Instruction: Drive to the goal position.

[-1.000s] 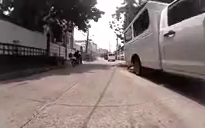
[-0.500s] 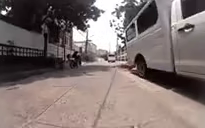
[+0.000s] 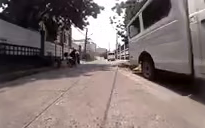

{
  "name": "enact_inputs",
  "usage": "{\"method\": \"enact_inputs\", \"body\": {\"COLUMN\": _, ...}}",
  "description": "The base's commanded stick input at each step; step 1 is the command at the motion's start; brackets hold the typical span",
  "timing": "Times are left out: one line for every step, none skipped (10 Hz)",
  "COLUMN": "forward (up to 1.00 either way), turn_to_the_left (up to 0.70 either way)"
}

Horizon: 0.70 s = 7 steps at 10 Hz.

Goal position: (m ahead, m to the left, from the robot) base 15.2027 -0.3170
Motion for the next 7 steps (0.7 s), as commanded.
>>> {"method": "enact_inputs", "body": {"forward": 0.85, "turn_to_the_left": 0.0}}
{"method": "enact_inputs", "body": {"forward": 0.85, "turn_to_the_left": 0.0}}
{"method": "enact_inputs", "body": {"forward": 0.85, "turn_to_the_left": 0.0}}
{"method": "enact_inputs", "body": {"forward": 0.85, "turn_to_the_left": 0.0}}
{"method": "enact_inputs", "body": {"forward": 0.85, "turn_to_the_left": 0.0}}
{"method": "enact_inputs", "body": {"forward": 0.85, "turn_to_the_left": 0.0}}
{"method": "enact_inputs", "body": {"forward": 0.85, "turn_to_the_left": 0.0}}
